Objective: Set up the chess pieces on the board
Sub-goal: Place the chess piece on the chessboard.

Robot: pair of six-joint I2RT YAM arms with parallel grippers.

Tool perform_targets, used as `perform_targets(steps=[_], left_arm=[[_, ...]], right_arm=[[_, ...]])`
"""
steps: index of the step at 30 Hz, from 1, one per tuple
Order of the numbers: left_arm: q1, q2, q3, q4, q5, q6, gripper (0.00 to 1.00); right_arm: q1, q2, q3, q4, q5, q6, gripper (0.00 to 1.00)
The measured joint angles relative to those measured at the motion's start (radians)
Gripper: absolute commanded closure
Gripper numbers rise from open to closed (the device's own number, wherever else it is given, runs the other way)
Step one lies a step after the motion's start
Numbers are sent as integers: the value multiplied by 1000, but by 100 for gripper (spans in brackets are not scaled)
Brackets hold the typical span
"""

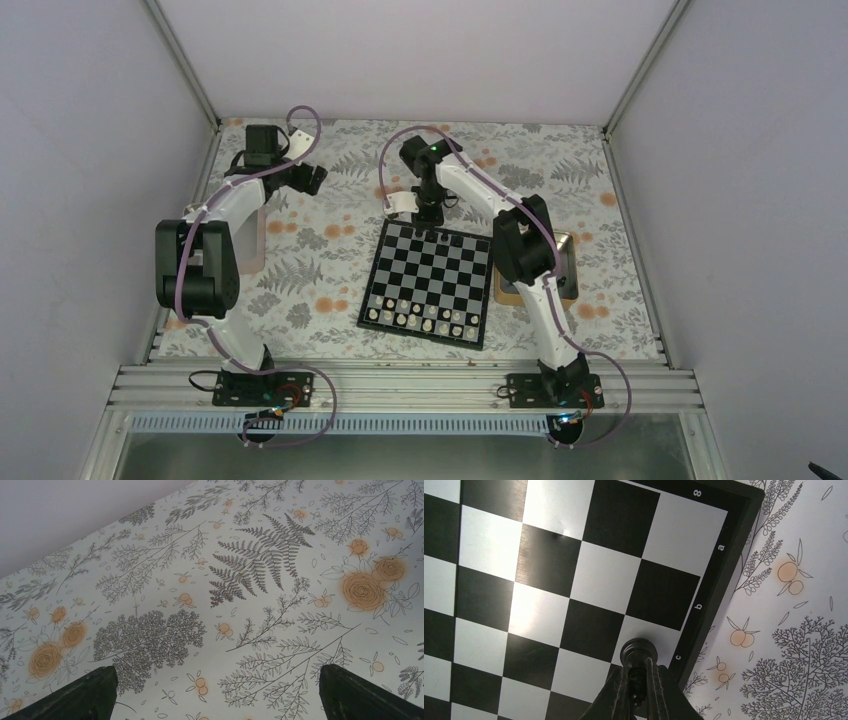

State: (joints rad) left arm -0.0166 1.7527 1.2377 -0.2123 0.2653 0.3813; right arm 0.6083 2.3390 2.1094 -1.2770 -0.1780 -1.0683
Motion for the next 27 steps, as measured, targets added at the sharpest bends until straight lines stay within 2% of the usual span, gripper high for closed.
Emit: perform_targets(steps=[13, 21, 27], left_arm=[[5, -5, -16, 6, 2, 0, 0], [10, -6, -23, 9, 2, 0, 0], [10, -9, -31, 9, 6, 0, 0]], right_arm=[[0, 7, 4, 0, 9, 0, 93], [0, 21, 16, 0, 9, 0, 87], [0, 23, 18, 0, 10, 3, 76]])
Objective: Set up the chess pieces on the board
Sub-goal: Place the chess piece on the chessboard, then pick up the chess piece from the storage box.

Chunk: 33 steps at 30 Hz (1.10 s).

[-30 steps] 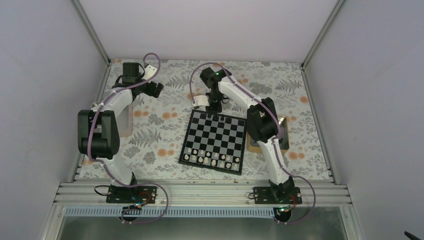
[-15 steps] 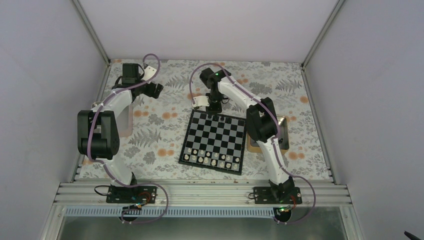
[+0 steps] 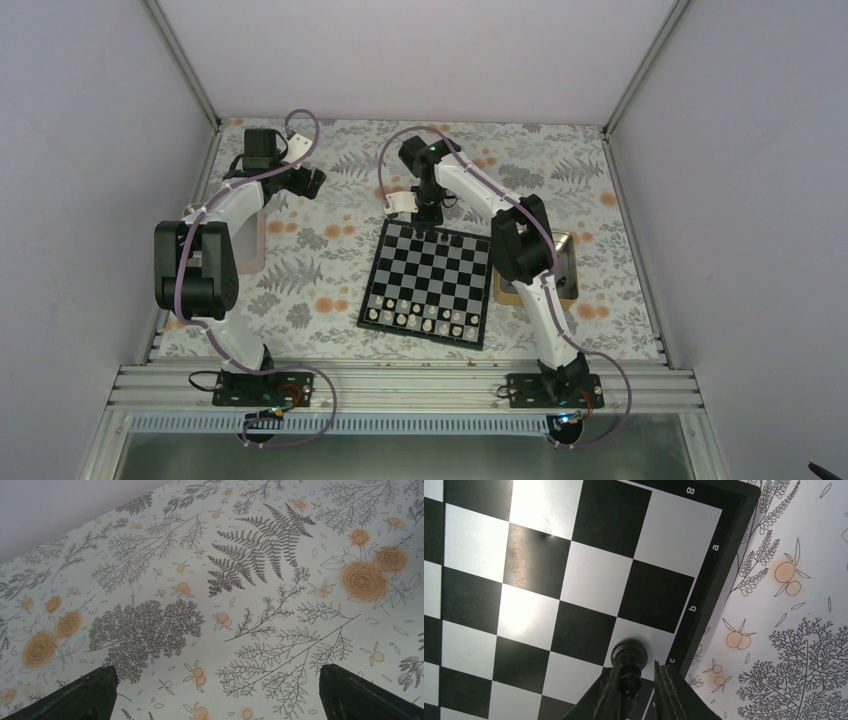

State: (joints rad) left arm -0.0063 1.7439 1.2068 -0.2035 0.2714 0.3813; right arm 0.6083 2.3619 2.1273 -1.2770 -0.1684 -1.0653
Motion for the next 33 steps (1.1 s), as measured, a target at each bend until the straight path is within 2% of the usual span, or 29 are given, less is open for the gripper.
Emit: perform_targets(steps=[4, 13, 18, 22, 28, 33], left_arm=[[0, 0, -1, 0, 3, 0, 0], [0, 0, -1, 0, 8, -3, 0], [0, 0, 1, -2, 19, -8, 0], [0, 0, 29, -14, 21, -23, 0], [-34, 2, 63, 0, -33, -26, 0], [-82, 27, 75, -5, -66, -26, 0]], right_arm=[[0, 0, 1, 0, -1, 1, 68], [-3, -19, 6, 1, -15, 1, 67], [-42, -159, -43, 7, -61, 1, 65], [-155, -360, -167, 16, -81, 5, 64], [-407, -606, -504, 65, -31, 19, 63], [-491, -742, -759, 79, 9, 18, 64]])
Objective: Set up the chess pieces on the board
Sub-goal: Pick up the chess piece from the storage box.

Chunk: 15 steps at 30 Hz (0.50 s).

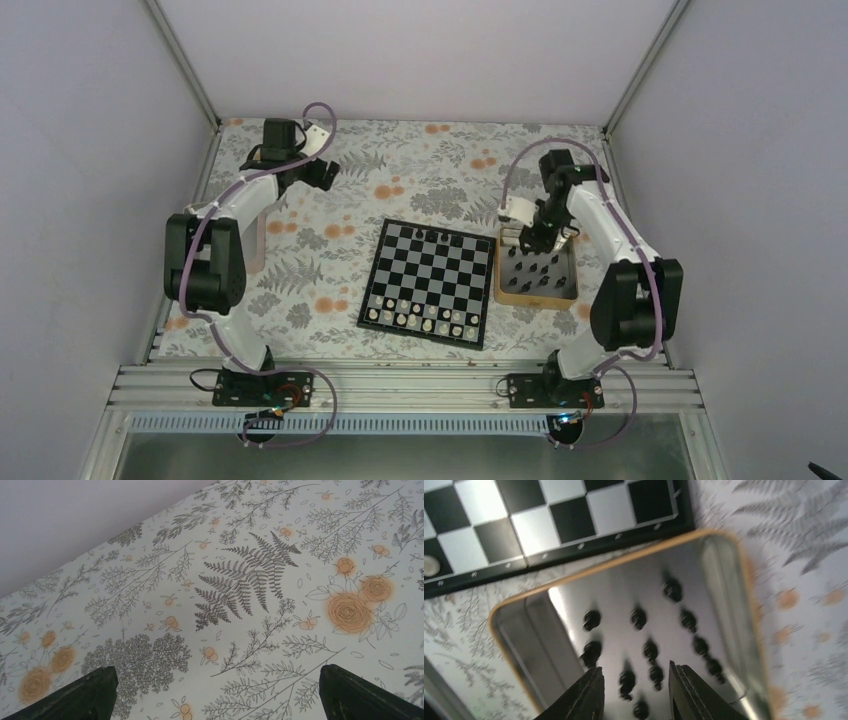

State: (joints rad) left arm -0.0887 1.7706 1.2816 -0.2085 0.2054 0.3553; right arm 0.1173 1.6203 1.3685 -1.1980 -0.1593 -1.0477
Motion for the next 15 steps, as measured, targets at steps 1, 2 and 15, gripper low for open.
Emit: perform_targets(steps=[1, 2, 15], left_arm=[[-6, 13, 13, -8, -6, 0, 0], [-10, 27, 27, -12, -11, 0, 0], [-53, 95, 98, -44, -42, 0, 0]], right_arm=[[-12, -25, -40, 5, 5, -1, 64], [-23, -52, -85, 14, 10, -2, 64], [-171, -119, -366, 128, 74, -64, 64]])
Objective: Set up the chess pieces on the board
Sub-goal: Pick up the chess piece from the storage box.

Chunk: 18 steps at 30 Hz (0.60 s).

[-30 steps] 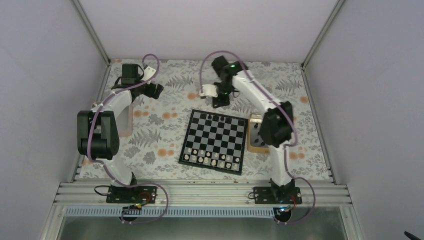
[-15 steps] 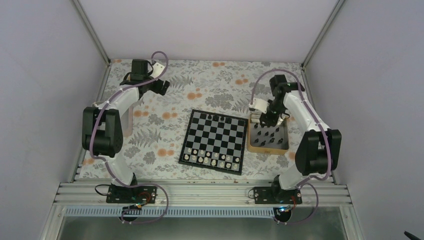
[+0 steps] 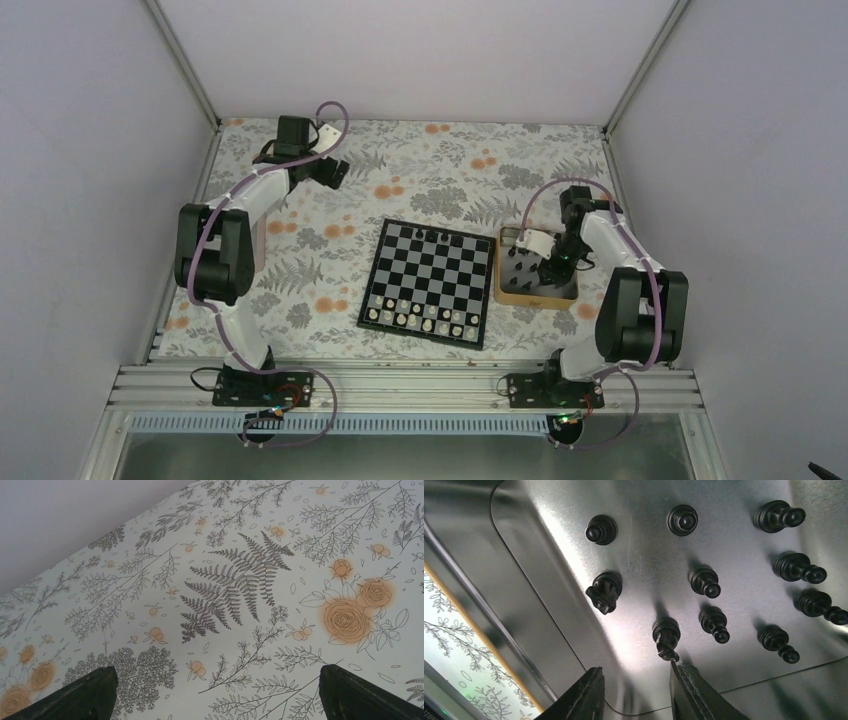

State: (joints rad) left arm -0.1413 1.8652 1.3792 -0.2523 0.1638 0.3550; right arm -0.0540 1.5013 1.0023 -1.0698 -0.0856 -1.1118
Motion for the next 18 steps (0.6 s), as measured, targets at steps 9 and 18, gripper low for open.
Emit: perform_targets(steps=[9, 18], left_arm=[[-1, 15, 2, -3, -7, 0, 0], [-1, 15, 2, -4, -6, -3, 0]], right_arm=[[-46, 33, -5, 48, -6, -56, 69], [-66, 73, -5, 61, -10, -74, 69]])
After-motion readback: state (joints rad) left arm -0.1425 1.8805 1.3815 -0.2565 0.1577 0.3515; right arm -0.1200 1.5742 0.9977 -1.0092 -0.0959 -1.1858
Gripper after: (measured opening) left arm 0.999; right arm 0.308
